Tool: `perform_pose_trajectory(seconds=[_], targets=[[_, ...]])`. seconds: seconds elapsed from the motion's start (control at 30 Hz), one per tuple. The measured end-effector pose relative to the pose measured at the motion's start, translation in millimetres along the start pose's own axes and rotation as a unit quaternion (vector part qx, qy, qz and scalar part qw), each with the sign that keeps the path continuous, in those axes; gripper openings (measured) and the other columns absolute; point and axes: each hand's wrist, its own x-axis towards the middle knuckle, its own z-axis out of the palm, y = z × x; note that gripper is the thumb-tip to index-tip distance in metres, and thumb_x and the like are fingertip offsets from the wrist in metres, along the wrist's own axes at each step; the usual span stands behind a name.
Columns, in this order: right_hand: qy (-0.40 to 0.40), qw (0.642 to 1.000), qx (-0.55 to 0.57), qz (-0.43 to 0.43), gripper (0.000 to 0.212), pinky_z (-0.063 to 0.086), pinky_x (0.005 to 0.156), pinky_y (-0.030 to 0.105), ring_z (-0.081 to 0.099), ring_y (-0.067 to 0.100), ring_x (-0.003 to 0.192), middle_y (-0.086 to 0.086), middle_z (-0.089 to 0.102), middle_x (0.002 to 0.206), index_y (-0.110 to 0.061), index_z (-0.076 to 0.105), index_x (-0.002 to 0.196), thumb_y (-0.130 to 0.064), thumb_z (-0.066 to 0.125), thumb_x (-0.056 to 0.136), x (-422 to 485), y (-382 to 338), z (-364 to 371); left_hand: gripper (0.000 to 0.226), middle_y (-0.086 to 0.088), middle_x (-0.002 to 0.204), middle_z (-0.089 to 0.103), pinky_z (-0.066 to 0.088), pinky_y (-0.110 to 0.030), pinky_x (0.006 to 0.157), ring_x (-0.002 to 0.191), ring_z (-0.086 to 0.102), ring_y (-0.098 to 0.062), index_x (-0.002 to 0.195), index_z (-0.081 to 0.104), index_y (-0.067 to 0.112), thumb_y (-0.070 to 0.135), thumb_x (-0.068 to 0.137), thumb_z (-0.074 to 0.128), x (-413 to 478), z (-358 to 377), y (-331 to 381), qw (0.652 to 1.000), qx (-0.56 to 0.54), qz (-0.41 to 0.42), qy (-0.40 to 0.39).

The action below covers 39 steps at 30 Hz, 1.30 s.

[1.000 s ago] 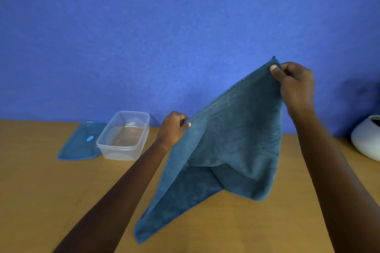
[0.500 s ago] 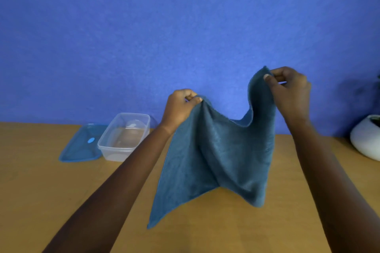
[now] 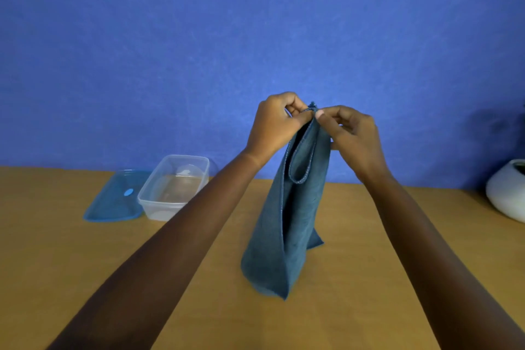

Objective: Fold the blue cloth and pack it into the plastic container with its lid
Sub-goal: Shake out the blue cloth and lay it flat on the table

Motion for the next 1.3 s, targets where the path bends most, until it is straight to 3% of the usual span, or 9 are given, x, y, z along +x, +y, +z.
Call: perform_pose_trajectory(seconds=[0.2,0.4,0.5,0.6,0.73,0.87,0.97,1.17,1.3], targets=[[-0.03,0.998,-0.053,-0.001,0.01,0.055,0.075,0.034,0.067,0.021,0.079,-0.001,0.066,0.081,-0.02,0.065,0.088,-0.014,0.068,0.081,2,2,3,0.034,0.01,0.062,0.056,0.042,-0.02,0.055,0.051,0.048,-0.006,0.061,0.054,0.026,0.002,0.08,0.067,-3,-1,-5,0.998,-0.047,-0.005,-0.029],[0.005,0.997,-0.073,-0.01,0.011,0.045,0.054,0.003,0.059,-0.008,0.057,-0.013,0.062,0.067,-0.019,0.066,0.082,-0.009,0.065,0.08,7,7,2,0.015,0.008,0.065,0.049,0.034,-0.008,0.049,0.047,0.04,-0.003,0.076,0.055,0.017,0.007,0.082,0.065,-12,1,-19,0.999,-0.008,0.017,-0.037],[0.044,0.996,-0.077,-0.018,0.007,0.043,0.053,-0.001,0.055,-0.018,0.052,-0.016,0.059,0.065,-0.016,0.068,0.084,-0.011,0.066,0.081,12,6,-5,0.011,0.001,0.081,0.051,0.037,-0.023,0.058,0.051,0.041,-0.004,0.092,0.058,0.012,0.008,0.083,0.062,-20,1,-32,0.993,0.092,0.028,-0.075],[0.096,0.992,-0.075,-0.015,0.005,0.042,0.052,-0.001,0.054,-0.018,0.05,-0.013,0.059,0.065,-0.016,0.069,0.085,-0.017,0.068,0.081,18,5,-20,0.017,-0.008,0.089,0.055,0.043,-0.032,0.07,0.062,0.046,-0.015,0.1,0.061,0.004,0.008,0.084,0.061,-26,-5,-50,0.981,0.168,-0.001,-0.1],[0.15,0.985,-0.08,-0.017,0.012,0.041,0.053,-0.001,0.053,-0.019,0.049,-0.015,0.057,0.064,-0.011,0.07,0.091,-0.016,0.067,0.081,24,7,-44,0.013,-0.02,0.096,0.066,0.047,-0.036,0.075,0.084,0.06,-0.03,0.094,0.065,0.0,0.009,0.086,0.059,-32,-19,-69,0.972,0.203,-0.058,-0.101],[0.194,0.978,-0.077,-0.022,0.014,0.04,0.052,-0.002,0.052,-0.019,0.049,-0.016,0.057,0.065,-0.014,0.07,0.093,-0.016,0.067,0.079,27,7,-63,0.016,-0.022,0.087,0.062,0.045,-0.038,0.071,0.083,0.058,-0.032,0.083,0.06,-0.001,0.013,0.089,0.058,-36,-35,-87,0.957,0.253,-0.099,-0.102],[0.207,0.975,-0.075,-0.024,0.014,0.042,0.053,-0.001,0.054,-0.017,0.049,-0.006,0.062,0.069,-0.015,0.071,0.092,-0.017,0.068,0.078,27,7,-73,0.015,-0.018,0.096,0.063,0.045,-0.038,0.077,0.091,0.058,-0.033,0.09,0.063,0.002,0.016,0.089,0.059,-38,-46,-98,0.947,0.28,-0.135,-0.083],[0.137,0.989,-0.049,-0.019,0.009,0.048,0.066,0.024,0.056,0.006,0.062,-0.005,0.062,0.067,-0.016,0.069,0.085,-0.016,0.071,0.076,22,1,-74,0.021,-0.025,0.105,0.057,0.044,-0.042,0.078,0.098,0.056,-0.039,0.092,0.06,-0.003,0.017,0.092,0.054,-32,-57,-106,0.925,0.35,-0.146,-0.01],[0.048,0.998,-0.023,-0.016,0.011,0.045,0.066,0.026,0.053,0.011,0.062,-0.001,0.06,0.064,-0.017,0.067,0.076,-0.009,0.074,0.074,17,-7,-61,0.019,-0.023,0.11,0.053,0.042,-0.039,0.079,0.098,0.057,-0.039,0.1,0.064,0.001,0.011,0.092,0.05,-11,-60,-102,0.933,0.326,-0.137,0.073]])
